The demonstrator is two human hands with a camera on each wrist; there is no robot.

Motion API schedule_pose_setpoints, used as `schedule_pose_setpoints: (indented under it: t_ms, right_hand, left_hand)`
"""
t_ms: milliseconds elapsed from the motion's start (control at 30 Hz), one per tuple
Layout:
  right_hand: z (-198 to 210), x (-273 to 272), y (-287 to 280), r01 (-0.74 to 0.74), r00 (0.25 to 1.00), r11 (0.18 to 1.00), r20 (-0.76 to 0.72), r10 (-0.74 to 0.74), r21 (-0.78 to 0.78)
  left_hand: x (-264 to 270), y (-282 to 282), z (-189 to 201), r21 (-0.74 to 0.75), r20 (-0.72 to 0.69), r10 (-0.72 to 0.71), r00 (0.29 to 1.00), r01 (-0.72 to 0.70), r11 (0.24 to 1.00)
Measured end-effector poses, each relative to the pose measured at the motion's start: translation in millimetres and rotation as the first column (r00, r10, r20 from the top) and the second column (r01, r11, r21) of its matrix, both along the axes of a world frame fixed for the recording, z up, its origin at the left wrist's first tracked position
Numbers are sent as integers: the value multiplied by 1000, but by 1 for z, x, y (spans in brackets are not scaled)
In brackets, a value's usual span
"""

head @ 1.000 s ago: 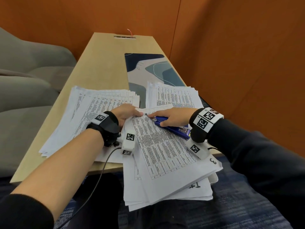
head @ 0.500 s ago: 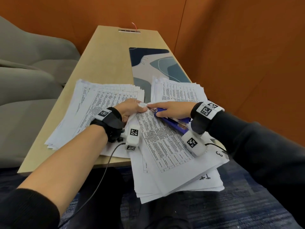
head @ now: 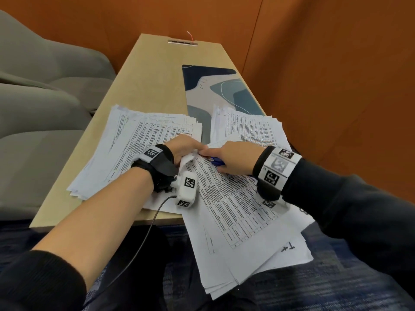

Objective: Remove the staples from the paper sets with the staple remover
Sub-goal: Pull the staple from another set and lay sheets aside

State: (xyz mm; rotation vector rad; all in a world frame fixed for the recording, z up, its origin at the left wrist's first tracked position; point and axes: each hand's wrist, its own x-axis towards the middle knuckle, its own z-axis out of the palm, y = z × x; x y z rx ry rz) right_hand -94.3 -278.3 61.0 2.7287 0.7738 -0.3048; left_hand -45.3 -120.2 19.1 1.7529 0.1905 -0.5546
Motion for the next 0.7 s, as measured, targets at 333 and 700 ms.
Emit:
schedule_pose_setpoints:
  t_ms: [333, 700]
  right_hand:
    - [-2, 11, -25, 48, 997, 989, -74, -37, 141]
    - [-10, 25, -51, 190, 953, 965, -272, -137, 180]
  left_hand:
    - [5, -3, -3, 148, -9, -44, 999, 45, 988]
    - [3, 8, -3, 43, -32, -200, 979, 201, 979]
